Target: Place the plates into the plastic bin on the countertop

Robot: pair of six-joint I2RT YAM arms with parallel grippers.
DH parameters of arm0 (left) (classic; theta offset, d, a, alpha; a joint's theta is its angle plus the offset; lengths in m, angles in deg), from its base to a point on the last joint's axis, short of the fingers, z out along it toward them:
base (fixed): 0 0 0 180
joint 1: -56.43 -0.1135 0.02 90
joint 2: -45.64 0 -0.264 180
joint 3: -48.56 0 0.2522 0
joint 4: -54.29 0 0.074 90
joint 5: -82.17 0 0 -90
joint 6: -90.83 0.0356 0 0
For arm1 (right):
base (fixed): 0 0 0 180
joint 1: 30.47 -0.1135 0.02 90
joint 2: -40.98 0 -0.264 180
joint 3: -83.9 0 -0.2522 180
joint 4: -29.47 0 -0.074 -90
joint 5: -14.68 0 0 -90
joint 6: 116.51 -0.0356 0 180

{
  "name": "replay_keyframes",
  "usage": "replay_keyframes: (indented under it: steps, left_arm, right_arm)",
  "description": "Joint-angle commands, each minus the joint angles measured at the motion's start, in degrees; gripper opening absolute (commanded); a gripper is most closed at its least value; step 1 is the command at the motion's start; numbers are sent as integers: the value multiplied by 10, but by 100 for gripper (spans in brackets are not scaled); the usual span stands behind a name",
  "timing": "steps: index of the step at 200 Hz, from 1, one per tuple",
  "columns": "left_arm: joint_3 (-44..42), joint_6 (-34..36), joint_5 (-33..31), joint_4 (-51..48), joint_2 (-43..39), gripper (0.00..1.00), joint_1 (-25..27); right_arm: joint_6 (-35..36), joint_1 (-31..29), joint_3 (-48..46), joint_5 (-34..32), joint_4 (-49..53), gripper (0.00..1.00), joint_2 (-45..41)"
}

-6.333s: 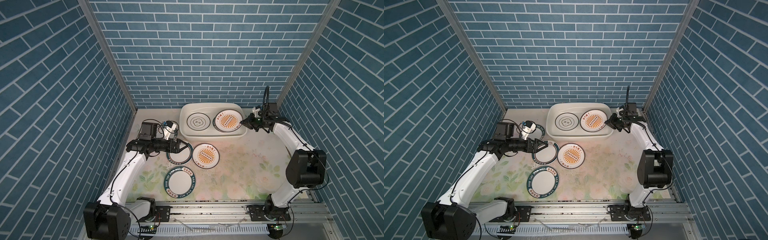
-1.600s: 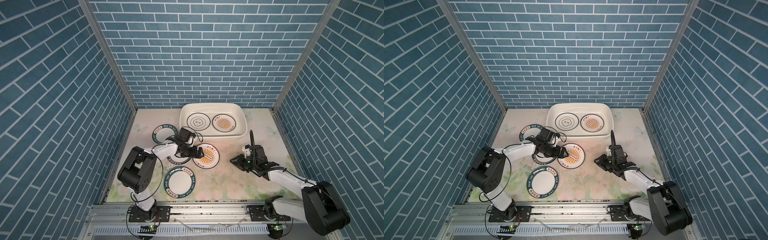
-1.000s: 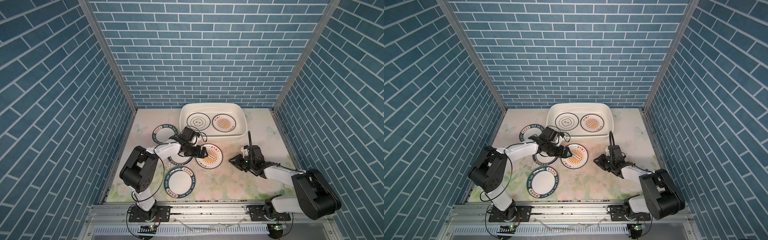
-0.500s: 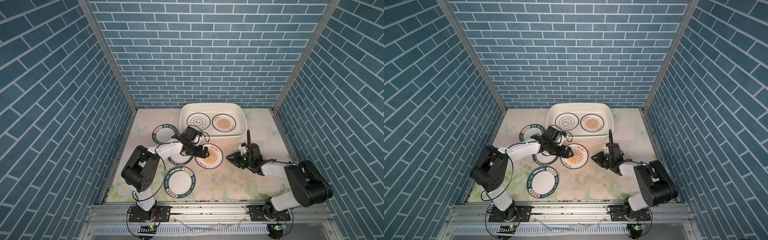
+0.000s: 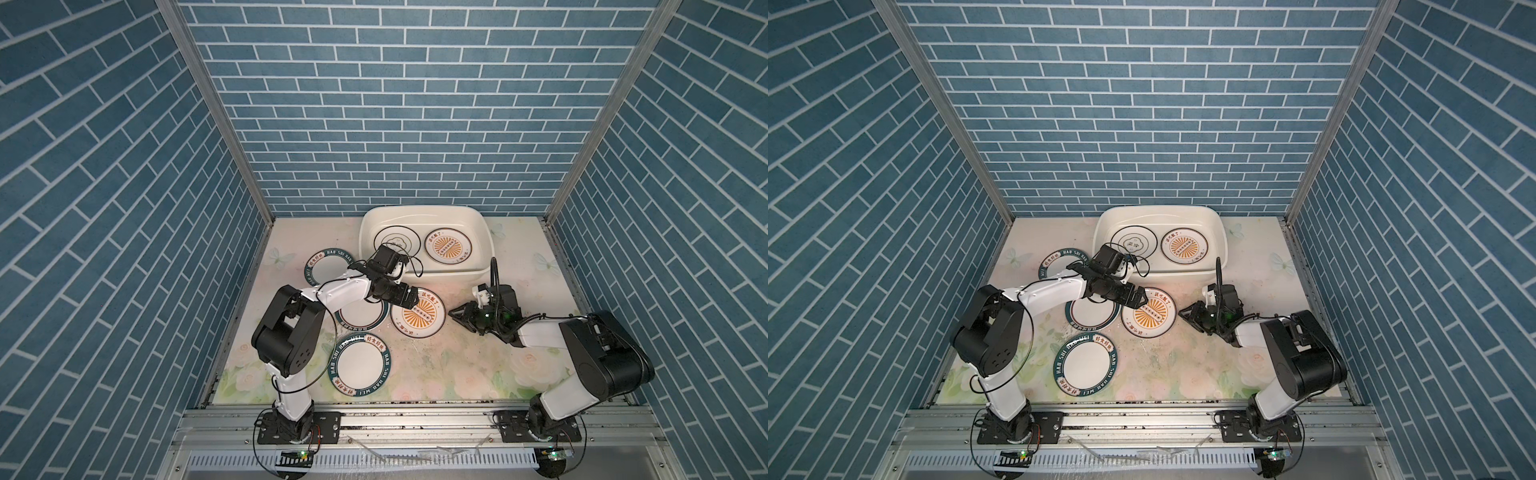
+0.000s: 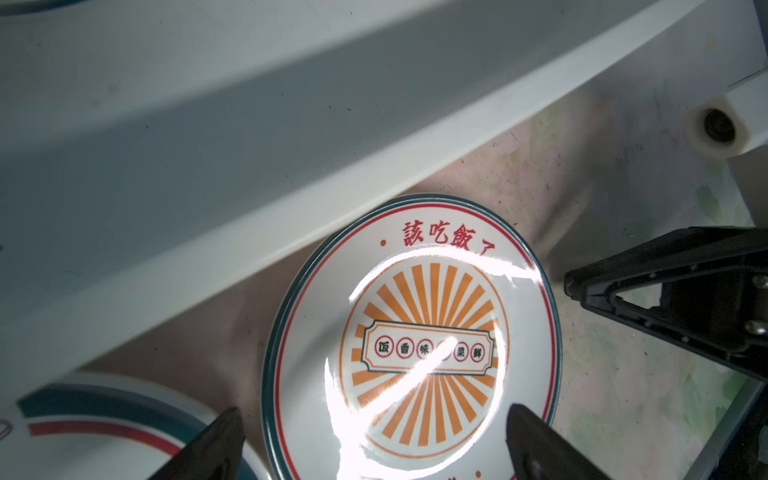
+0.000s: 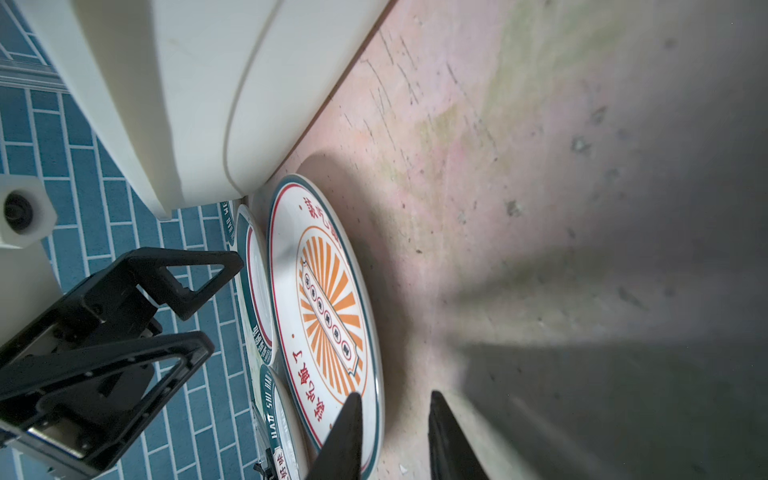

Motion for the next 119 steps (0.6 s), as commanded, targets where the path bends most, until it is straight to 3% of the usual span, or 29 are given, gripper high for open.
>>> replay_keyframes:
  steps: [1, 119]
  left_arm:
    - [-4, 7, -4, -9, 4, 100, 5]
    - [-5, -5, 11, -7, 20, 100, 4]
  right_arm:
    - [-19, -6, 7, 12, -25, 28, 12]
    - [-21, -24, 32, 19, -32, 27, 46]
